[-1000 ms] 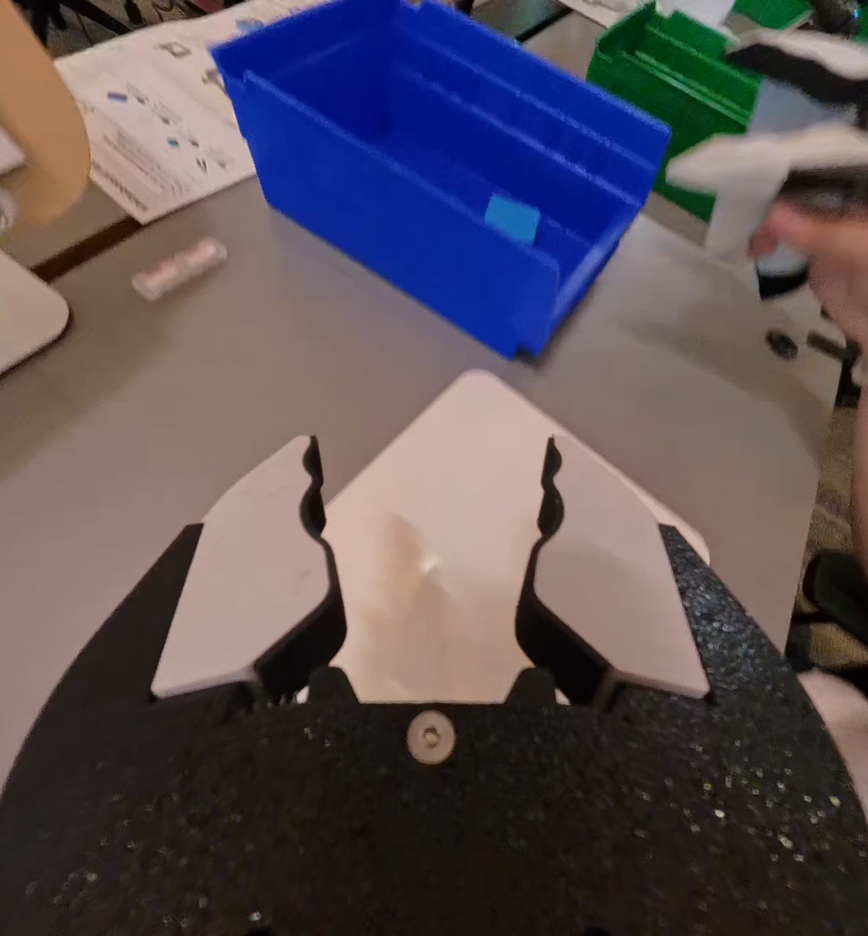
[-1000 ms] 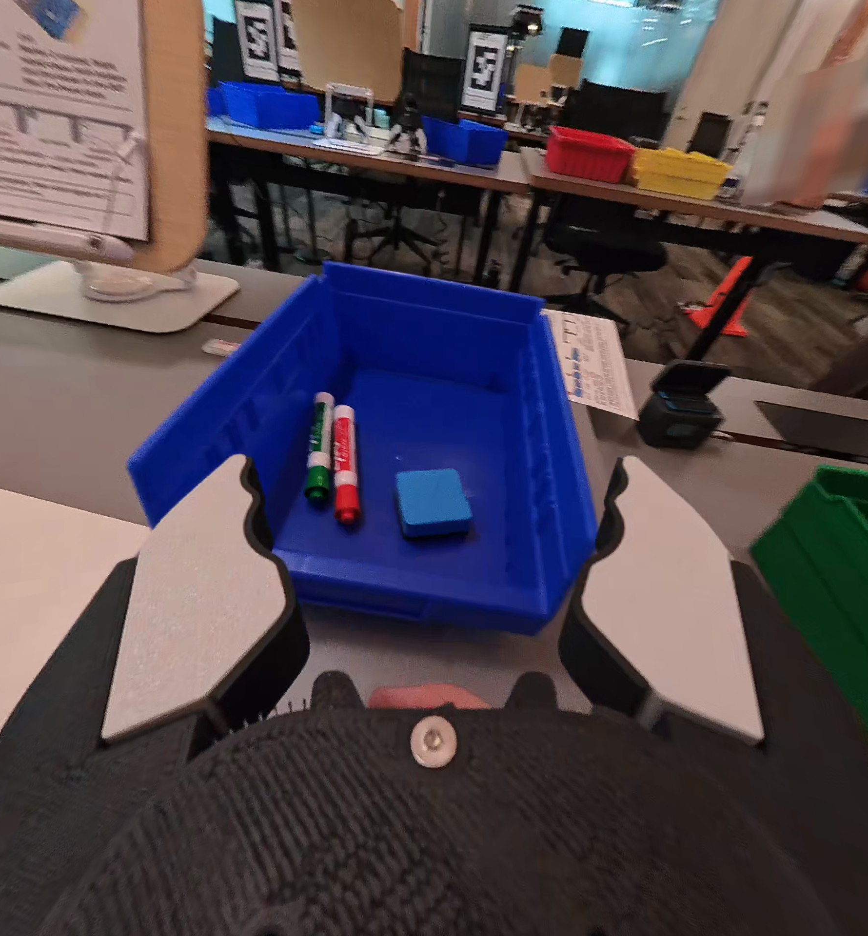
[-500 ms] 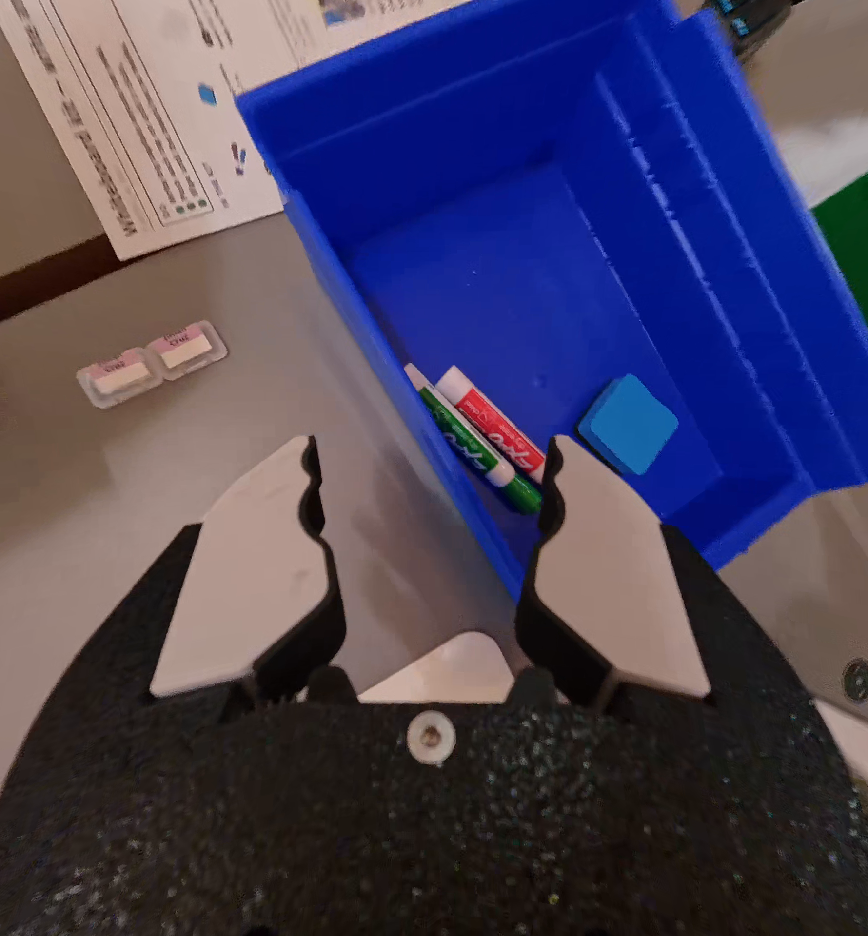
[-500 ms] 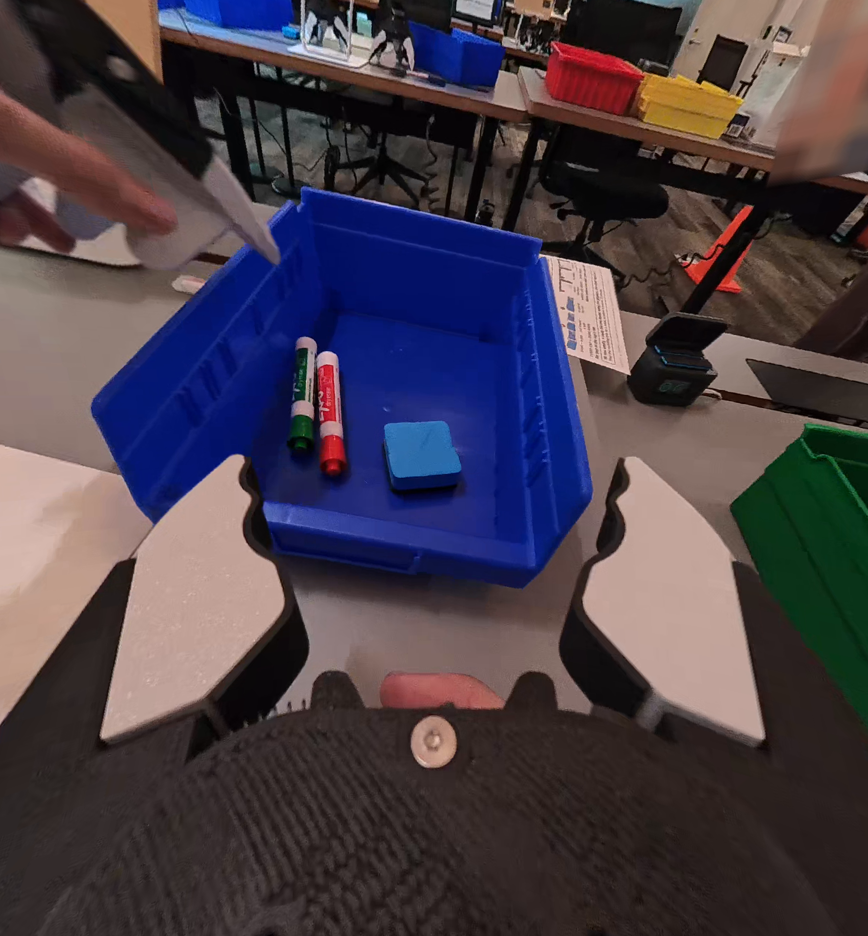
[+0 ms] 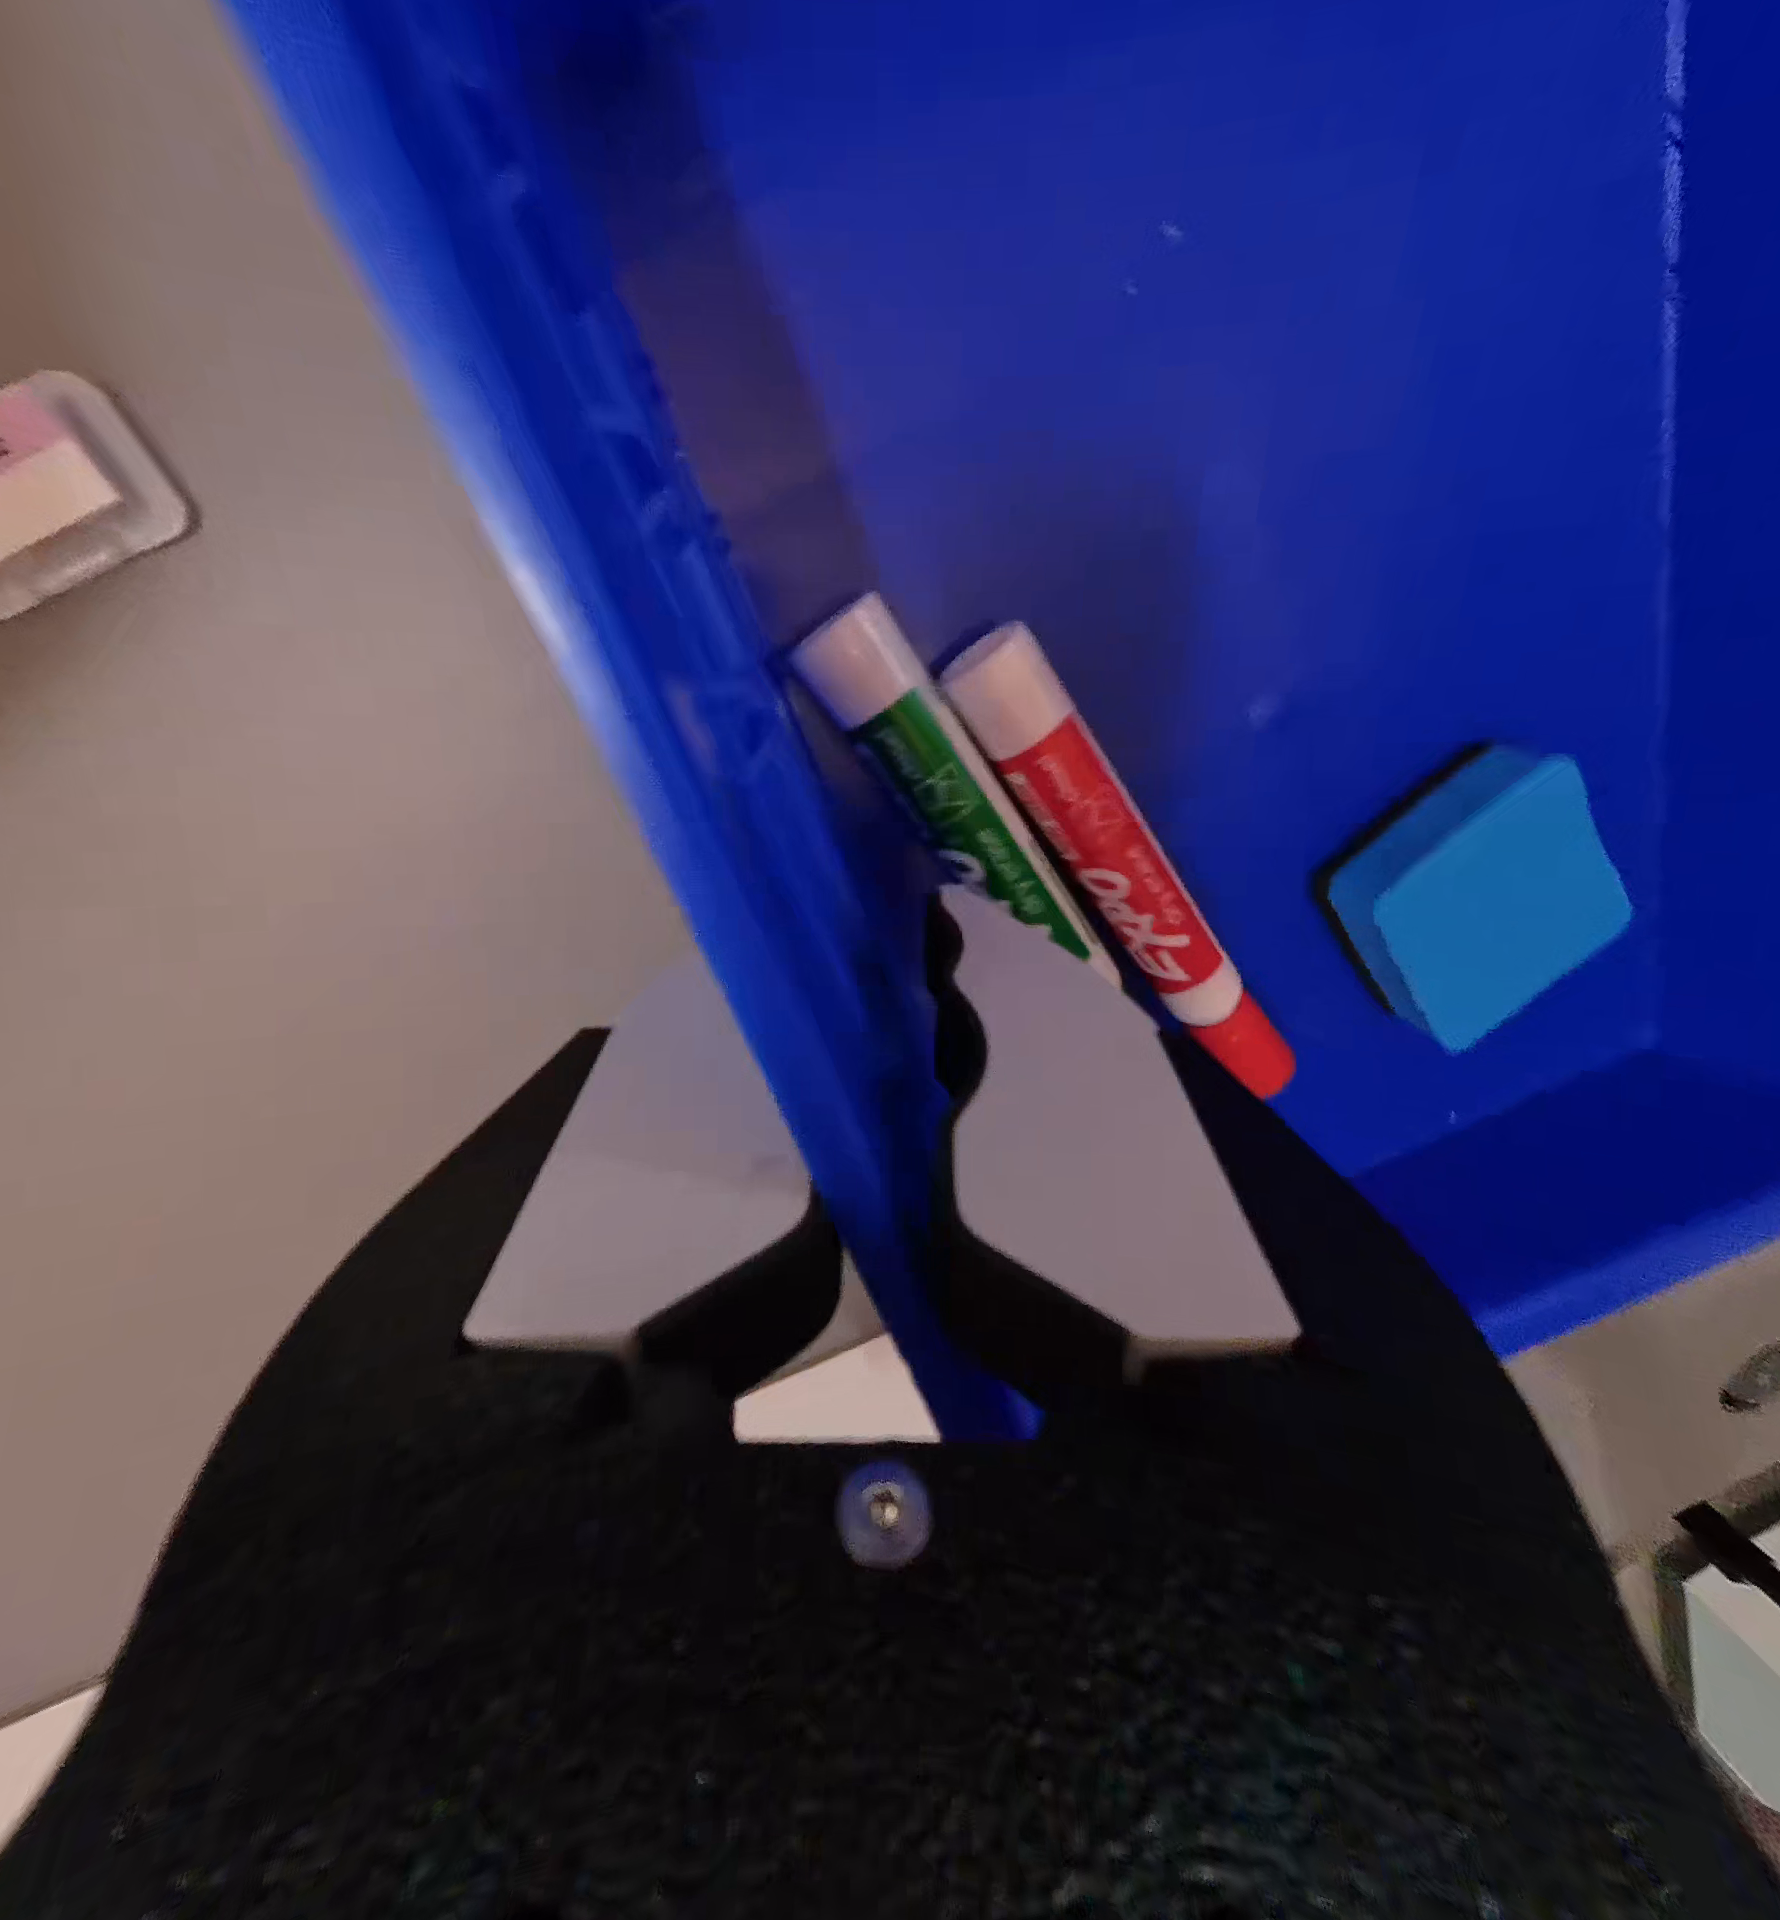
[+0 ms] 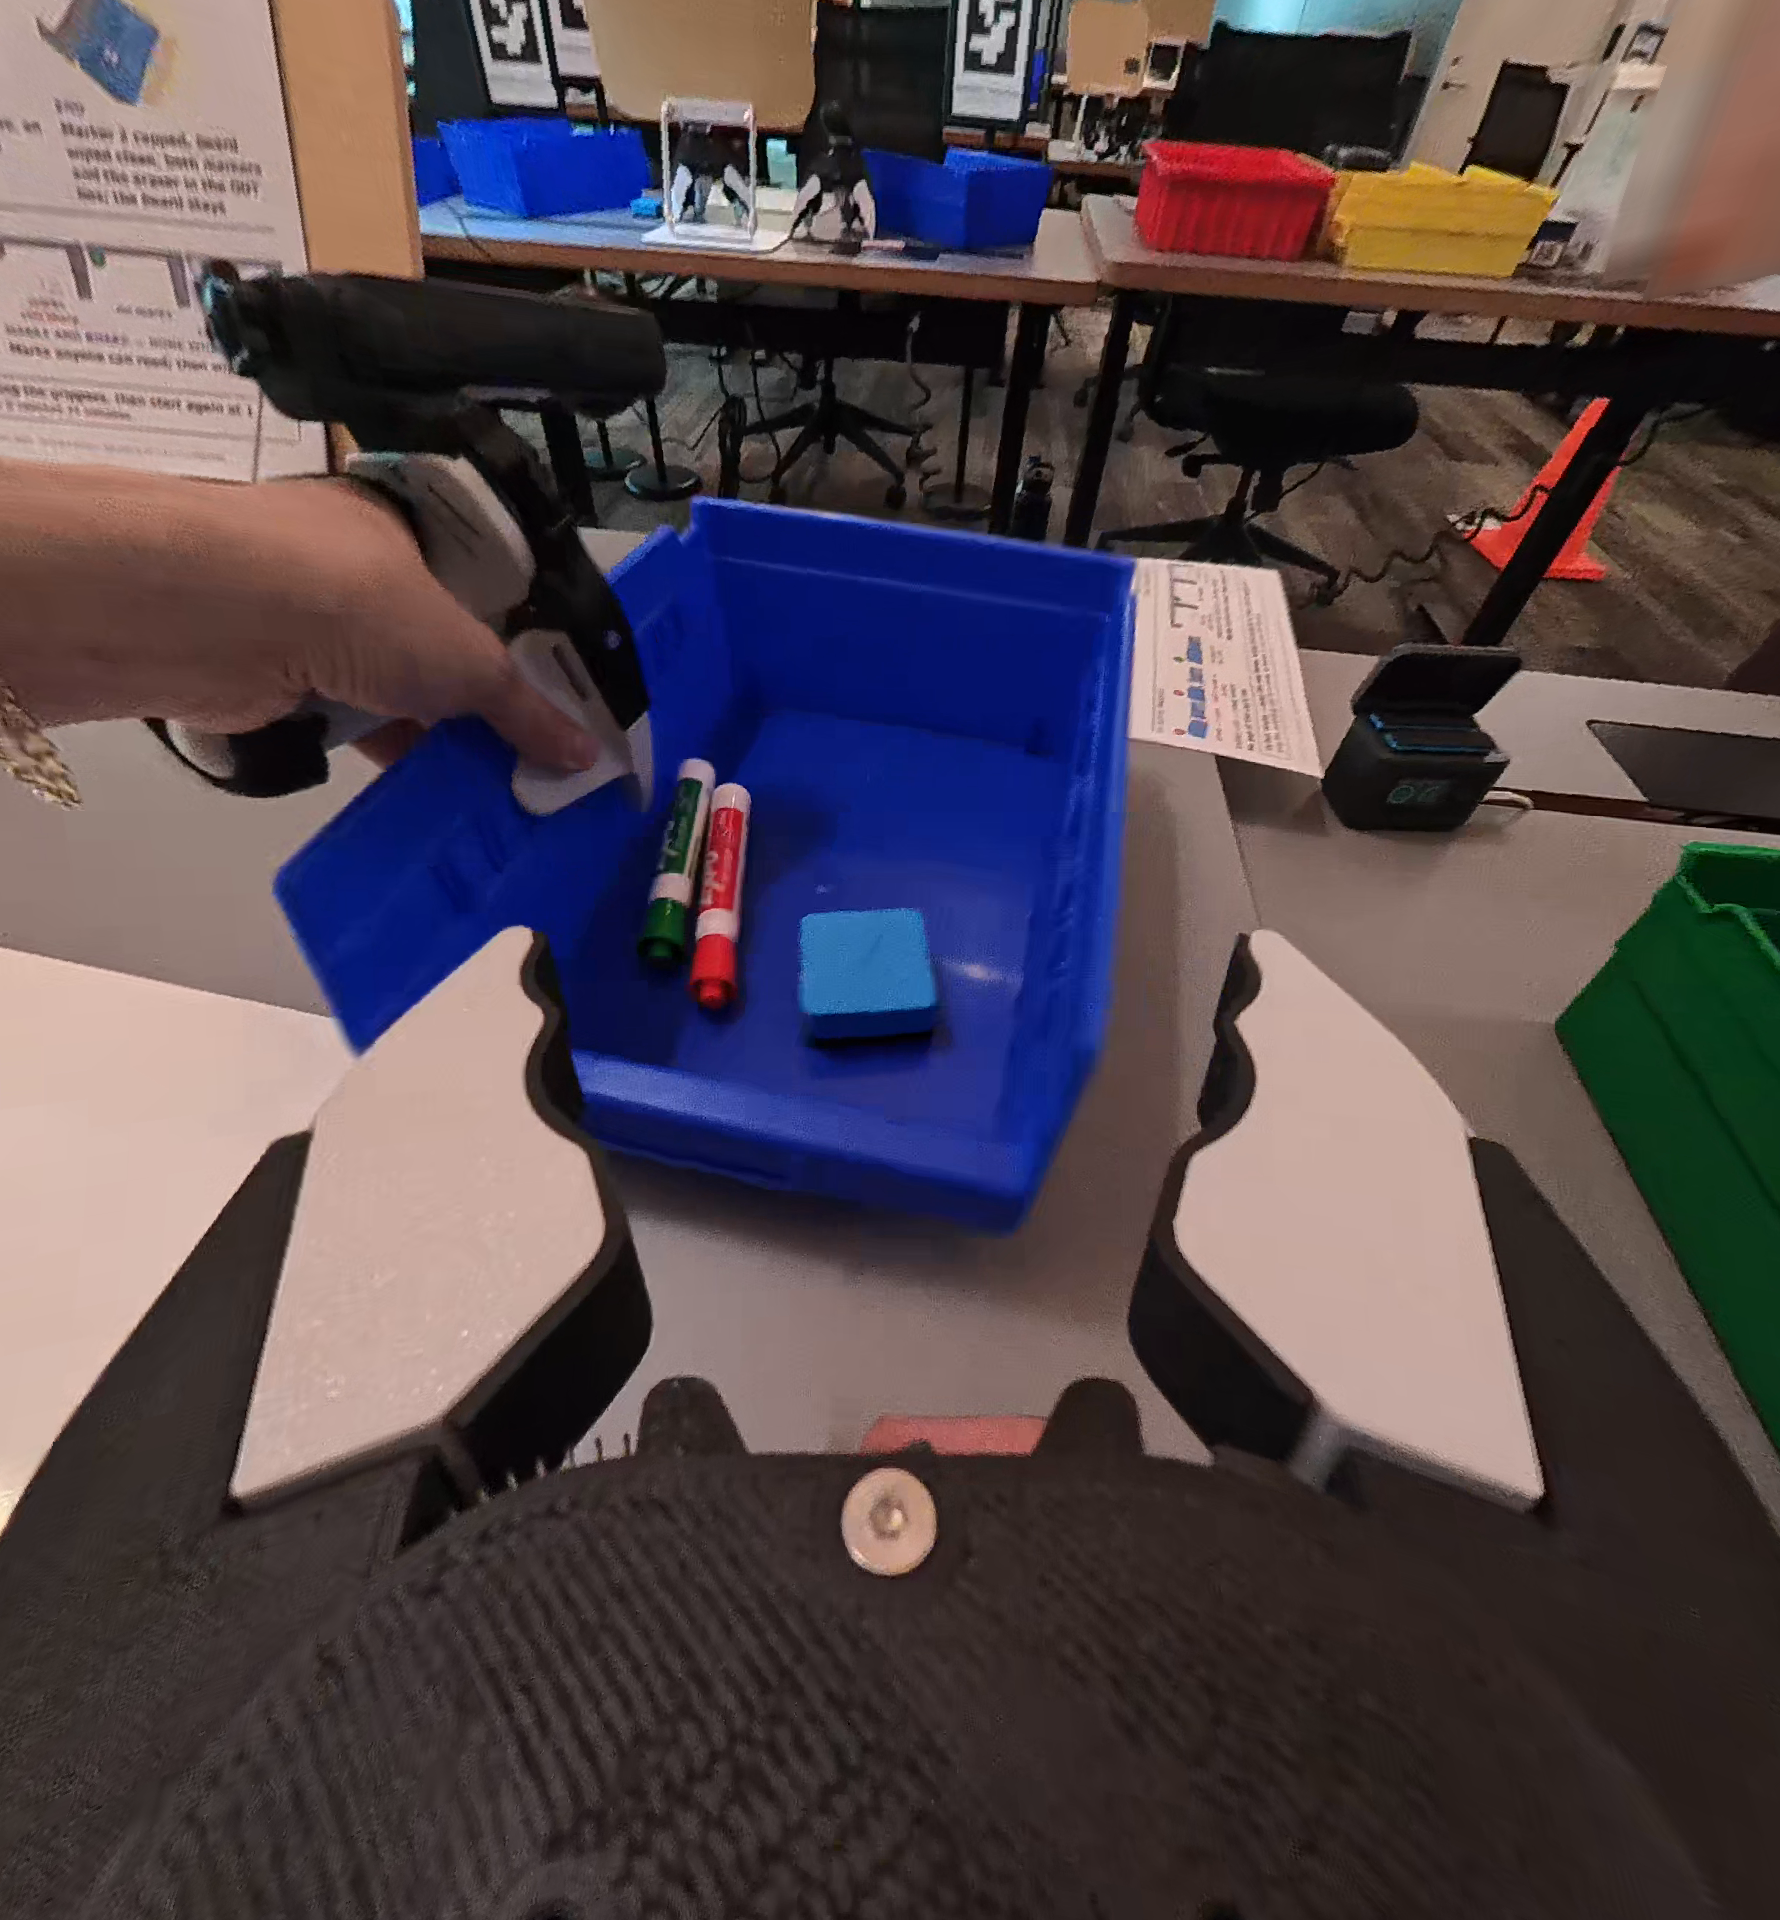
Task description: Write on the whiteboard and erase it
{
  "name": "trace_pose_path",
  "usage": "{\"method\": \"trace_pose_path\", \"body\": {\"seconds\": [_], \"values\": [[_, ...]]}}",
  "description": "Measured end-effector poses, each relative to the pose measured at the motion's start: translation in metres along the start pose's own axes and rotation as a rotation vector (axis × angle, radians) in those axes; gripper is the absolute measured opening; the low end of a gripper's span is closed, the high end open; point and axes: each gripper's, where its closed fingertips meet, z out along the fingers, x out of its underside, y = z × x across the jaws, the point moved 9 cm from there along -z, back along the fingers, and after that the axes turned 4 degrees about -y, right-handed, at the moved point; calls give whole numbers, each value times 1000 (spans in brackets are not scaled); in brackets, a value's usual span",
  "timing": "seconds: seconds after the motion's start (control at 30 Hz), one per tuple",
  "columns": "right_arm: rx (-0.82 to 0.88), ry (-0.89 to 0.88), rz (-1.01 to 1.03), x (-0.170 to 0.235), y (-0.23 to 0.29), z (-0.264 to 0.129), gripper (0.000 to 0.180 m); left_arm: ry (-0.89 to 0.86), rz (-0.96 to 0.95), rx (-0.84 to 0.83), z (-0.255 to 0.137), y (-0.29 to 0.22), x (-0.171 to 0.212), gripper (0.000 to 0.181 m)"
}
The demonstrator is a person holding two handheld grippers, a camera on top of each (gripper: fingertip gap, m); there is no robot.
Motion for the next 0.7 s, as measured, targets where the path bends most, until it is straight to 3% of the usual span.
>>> {"method": "trace_pose_path", "body": {"seconds": [0.1,0.3,0.5,0.63,0.7], "values": [[11,-20,22,-7,-6,-11,118,33,43,23,-4,6,4,7],[-53,-96,73,-30,-3,-40,117,114,95,149,-54,29,7,5],[-184,-59,62,-47,44,-39,127,68,118,206,-178,91,12,4],[-466,-19,129,-65,136,1,121,45,71,112,-271,172,42,4],[-631,43,173,-73,193,30,107,33,5,50,-312,218,67,4]]}}
